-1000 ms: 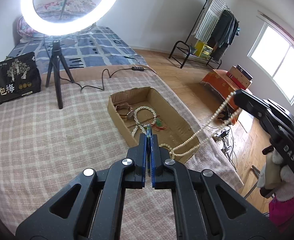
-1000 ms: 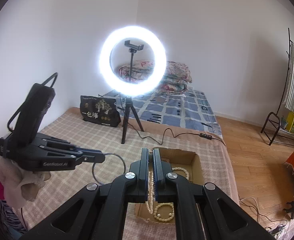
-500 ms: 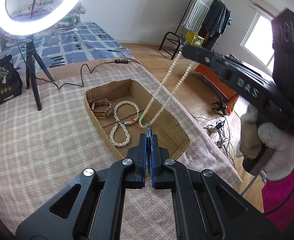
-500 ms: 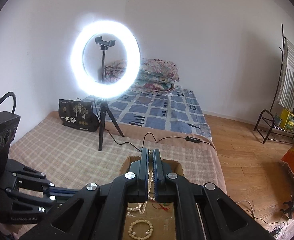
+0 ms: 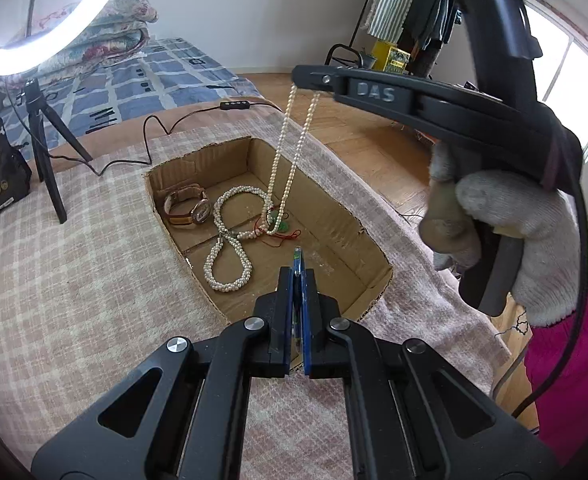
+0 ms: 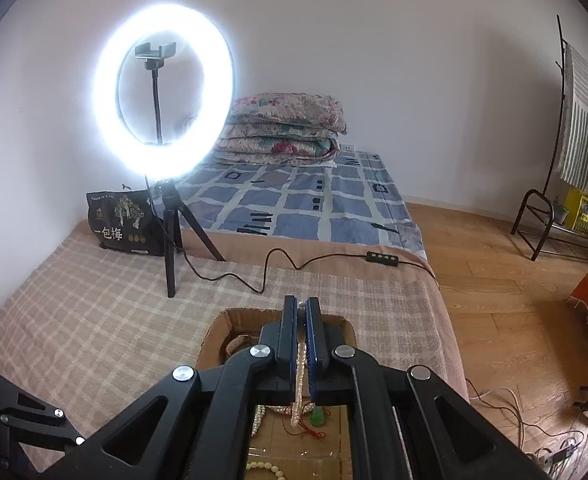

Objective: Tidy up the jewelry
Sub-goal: 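Lower pearl strand into box with right tool while left tool drops black ring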

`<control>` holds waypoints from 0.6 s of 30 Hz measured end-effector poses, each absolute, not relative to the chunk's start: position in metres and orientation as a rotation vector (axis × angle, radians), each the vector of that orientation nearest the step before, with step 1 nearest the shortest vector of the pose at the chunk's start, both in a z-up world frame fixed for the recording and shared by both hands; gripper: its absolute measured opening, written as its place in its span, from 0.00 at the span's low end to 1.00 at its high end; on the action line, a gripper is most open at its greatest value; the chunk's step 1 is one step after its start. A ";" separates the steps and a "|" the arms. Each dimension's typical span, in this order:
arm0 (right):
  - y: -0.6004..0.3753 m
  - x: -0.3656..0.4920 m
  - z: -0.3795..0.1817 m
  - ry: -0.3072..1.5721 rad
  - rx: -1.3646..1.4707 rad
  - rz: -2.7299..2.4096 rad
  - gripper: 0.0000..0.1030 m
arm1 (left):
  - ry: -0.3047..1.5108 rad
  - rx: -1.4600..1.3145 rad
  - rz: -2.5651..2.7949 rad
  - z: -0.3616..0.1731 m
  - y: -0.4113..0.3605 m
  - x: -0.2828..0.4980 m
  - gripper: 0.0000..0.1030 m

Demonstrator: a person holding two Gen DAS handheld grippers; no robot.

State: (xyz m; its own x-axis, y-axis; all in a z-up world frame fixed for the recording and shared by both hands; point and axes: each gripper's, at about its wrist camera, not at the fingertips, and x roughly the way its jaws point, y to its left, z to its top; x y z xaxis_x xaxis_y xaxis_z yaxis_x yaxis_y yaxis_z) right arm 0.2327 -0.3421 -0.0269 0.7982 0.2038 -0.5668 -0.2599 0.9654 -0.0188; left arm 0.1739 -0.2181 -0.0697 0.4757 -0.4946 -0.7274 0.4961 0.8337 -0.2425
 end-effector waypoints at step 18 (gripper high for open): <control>-0.343 0.260 -0.060 0.696 -0.045 0.278 0.06 | 0.855 0.072 -0.576 -0.081 -0.231 0.177 0.01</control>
State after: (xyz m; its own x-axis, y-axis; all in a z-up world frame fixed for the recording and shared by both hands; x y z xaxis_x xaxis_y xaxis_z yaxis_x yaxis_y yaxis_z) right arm 0.2604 -0.3432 -0.0603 0.7324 0.2377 -0.6381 -0.2675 0.9622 0.0514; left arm 0.1770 -0.2306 -0.0809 0.5144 -0.4506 -0.7297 0.5068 0.8461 -0.1652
